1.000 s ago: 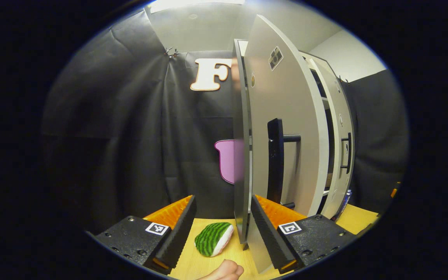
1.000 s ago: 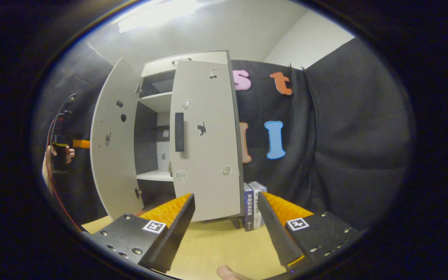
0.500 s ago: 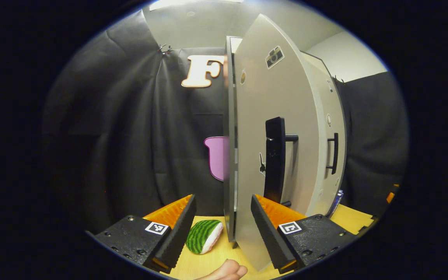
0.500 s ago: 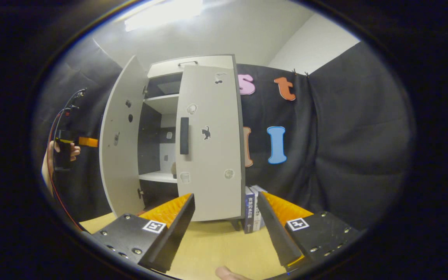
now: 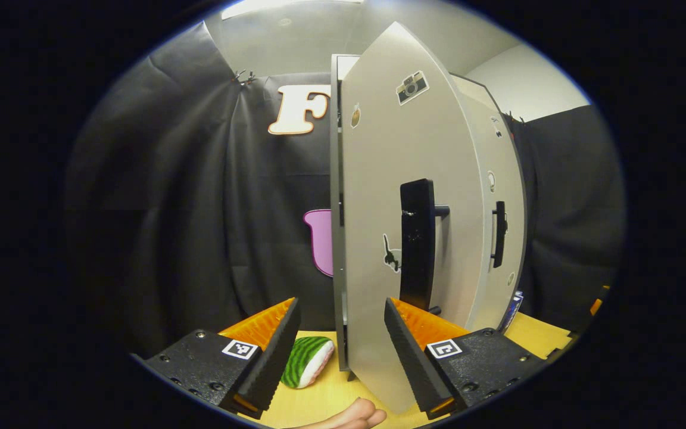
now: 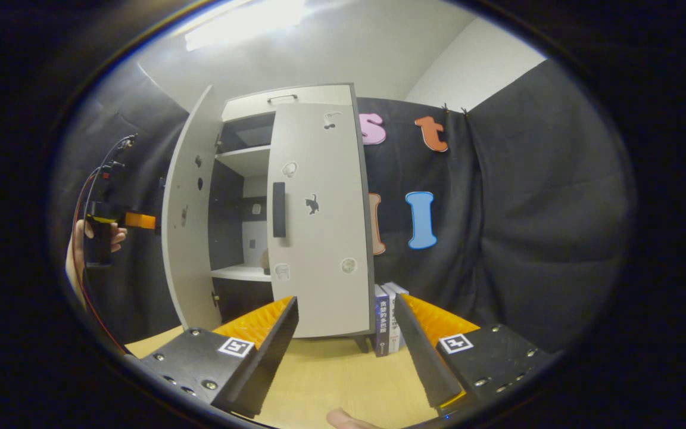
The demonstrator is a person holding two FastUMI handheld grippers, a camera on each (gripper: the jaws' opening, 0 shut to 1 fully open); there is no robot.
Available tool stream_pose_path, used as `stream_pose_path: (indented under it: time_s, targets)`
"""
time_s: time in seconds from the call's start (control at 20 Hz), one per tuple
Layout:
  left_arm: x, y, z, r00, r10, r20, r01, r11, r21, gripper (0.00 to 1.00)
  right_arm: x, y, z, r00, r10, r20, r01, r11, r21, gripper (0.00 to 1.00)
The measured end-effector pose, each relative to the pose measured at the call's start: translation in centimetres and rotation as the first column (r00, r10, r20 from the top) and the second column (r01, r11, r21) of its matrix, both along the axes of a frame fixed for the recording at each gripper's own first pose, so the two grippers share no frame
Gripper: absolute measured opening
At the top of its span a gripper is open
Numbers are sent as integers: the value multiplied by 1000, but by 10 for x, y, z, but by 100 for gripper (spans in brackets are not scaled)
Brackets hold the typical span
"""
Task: Grab one shoe with the right hand and put it into the shoe cabinet, grab the other shoe with the left hand and put it into the shoe cabinet; then close the right door with the right hand and the left door with the left hand.
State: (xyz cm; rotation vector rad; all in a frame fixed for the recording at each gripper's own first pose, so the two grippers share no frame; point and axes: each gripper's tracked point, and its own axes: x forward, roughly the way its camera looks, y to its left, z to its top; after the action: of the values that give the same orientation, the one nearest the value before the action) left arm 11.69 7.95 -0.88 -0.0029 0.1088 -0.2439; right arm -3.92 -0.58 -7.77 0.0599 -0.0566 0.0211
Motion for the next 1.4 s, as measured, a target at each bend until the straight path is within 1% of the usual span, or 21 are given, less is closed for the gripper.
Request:
stream_pose_path:
  time_s: [0.1,0.25,0.35,0.4,0.45,0.5,0.6,0.65,0.7,0.75,0.85,1.0,1.05,1.1,1.15,1.3,1.4]
  targets:
    - [3,-19,-1,1000,-19,-11,19,1000,-14,88,1,0,-1,1000,2,1,-2,1000,4,97]
    - [8,-55,8,998,-58,-1,58,998,9,87,1,-1,-1,1000,4,-3,-4,1000,-2,97]
    - [5,-75,14,997,-77,-1,77,997,0,91,-2,-4,-1,1000,-1,-2,1,1000,-4,97]
    - [3,-81,15,997,-72,-1,72,997,-2,96,-3,-5,1,1000,-5,3,5,1000,1,97]
    - [-1,-85,16,998,-68,-1,68,998,-1,100,-4,-6,5,1000,-7,9,6,1000,6,97]
    - [-5,-89,16,998,-61,-3,61,998,16,98,-7,-9,7,1000,-8,12,8,1000,10,97]
    - [-16,-91,12,999,-35,-10,35,998,59,98,-12,-13,9,1000,-11,21,11,1000,14,97]
    - [-23,-90,10,1000,-18,-12,19,997,74,100,-14,-15,10,1000,-13,25,13,1000,15,97]
    - [-28,-90,8,1000,-6,-13,7,997,82,98,-15,-14,12,1000,-12,27,12,1000,13,97]
    - [-35,-88,1,999,12,-33,-10,997,82,98,-15,-13,13,999,-7,31,7,1000,6,97]
    - [-47,-82,-3,998,49,-36,-47,996,74,98,-15,-14,17,999,-9,36,9,1000,-5,97]
    - [-62,-74,6,996,89,30,-91,994,60,98,-15,-15,20,999,-10,35,10,1000,-9,97]
    - [-67,-73,7,994,95,47,-98,994,51,98,-15,-14,19,999,-8,33,8,1000,-12,97]
    - [-73,-73,7,994,96,52,-99,994,44,100,-15,-14,20,999,-5,34,6,1000,-16,97]
    - [-79,-75,6,995,89,55,-91,995,42,98,-13,-12,22,999,-4,38,4,1000,-21,97]
    - [-95,-85,8,994,61,86,-65,997,39,98,-16,-10,26,999,8,49,-7,1000,-17,97]
    - [-107,-88,4,992,52,112,-57,997,48,98,-17,-9,29,998,20,55,-20,1000,4,97]
